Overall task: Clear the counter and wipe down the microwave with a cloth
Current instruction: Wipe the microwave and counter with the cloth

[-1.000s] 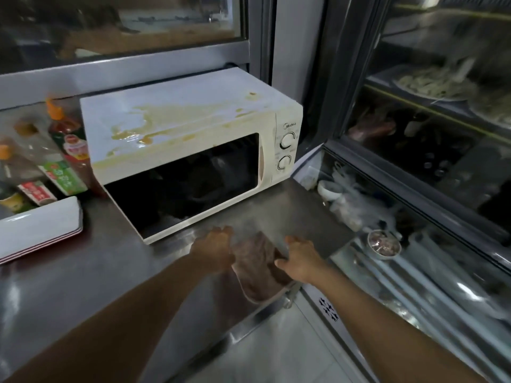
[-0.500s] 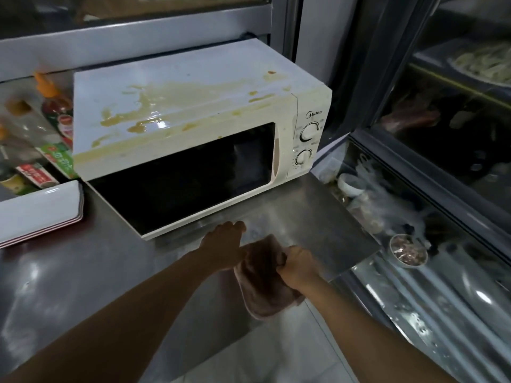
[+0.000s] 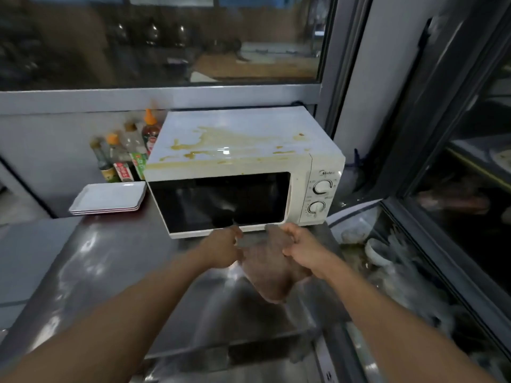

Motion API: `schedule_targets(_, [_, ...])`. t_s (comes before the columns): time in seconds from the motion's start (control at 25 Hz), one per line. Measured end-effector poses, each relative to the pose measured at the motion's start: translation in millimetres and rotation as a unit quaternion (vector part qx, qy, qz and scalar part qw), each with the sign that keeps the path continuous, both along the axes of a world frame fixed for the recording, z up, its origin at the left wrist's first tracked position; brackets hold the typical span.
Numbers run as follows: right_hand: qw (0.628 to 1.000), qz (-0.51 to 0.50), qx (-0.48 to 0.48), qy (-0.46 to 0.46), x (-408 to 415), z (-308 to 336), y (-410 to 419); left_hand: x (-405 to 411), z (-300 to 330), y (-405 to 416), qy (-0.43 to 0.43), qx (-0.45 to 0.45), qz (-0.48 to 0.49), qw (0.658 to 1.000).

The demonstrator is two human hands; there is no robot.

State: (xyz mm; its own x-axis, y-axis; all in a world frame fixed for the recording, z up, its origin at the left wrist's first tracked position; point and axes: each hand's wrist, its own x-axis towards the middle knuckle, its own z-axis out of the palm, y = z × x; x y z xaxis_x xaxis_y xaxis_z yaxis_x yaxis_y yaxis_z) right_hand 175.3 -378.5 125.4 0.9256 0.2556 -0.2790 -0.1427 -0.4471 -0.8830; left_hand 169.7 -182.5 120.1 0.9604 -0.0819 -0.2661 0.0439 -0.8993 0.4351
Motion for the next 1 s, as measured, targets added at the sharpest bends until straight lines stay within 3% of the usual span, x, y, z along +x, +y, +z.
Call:
schedule_targets(0.12, [0.996,0.073,0.039,-0.039,2.6,40.9,-10.2,-13.3,28.9,-11.9,-0.028,-0.154,0.11,0.981])
schedule_targets(0.2, [0.989,0.117,0.047,-0.076,2.1,68.7,-13.1,-21.9,52.1,-20.2,-0.032,-0.313,0.164,0.935])
schedule_targets(0.28, [0.982,0.147,0.063,-0.097,1.4,91.4,-13.8,-27.8,72.1,-23.9,0.024,-0.433,0.176,0.884])
schedule_targets(0.44, [0.977,0.166,0.058,-0.12,6.5,117.2,-14.7,-29.3,97.5,-22.4,0.128,-0.553,0.178,0.804])
schedule_targets(0.56, [0.983,0.127,0.029,-0.133,18.4,125.4,-17.4,-15.6,113.6,-20.9,0.087,-0.52,0.157,0.835])
schedule_targets(0.76, [0.993,0.093,-0.017,-0.077,37.8,128.0,-28.1,16.2,131.6,-29.7,-0.027,-0.437,0.137,0.888])
schedule_targets(0.88, [0.986,0.02,-0.124,-0.108,46.6,124.5,-40.2,32.1,134.3,-40.7,-0.117,-0.313,0.089,0.938])
schedule_targets(1.0, [0.989,-0.048,-0.093,-0.102,58.0,122.7,-60.1,47.6,130.6,-49.9,-0.161,-0.219,0.064,0.96])
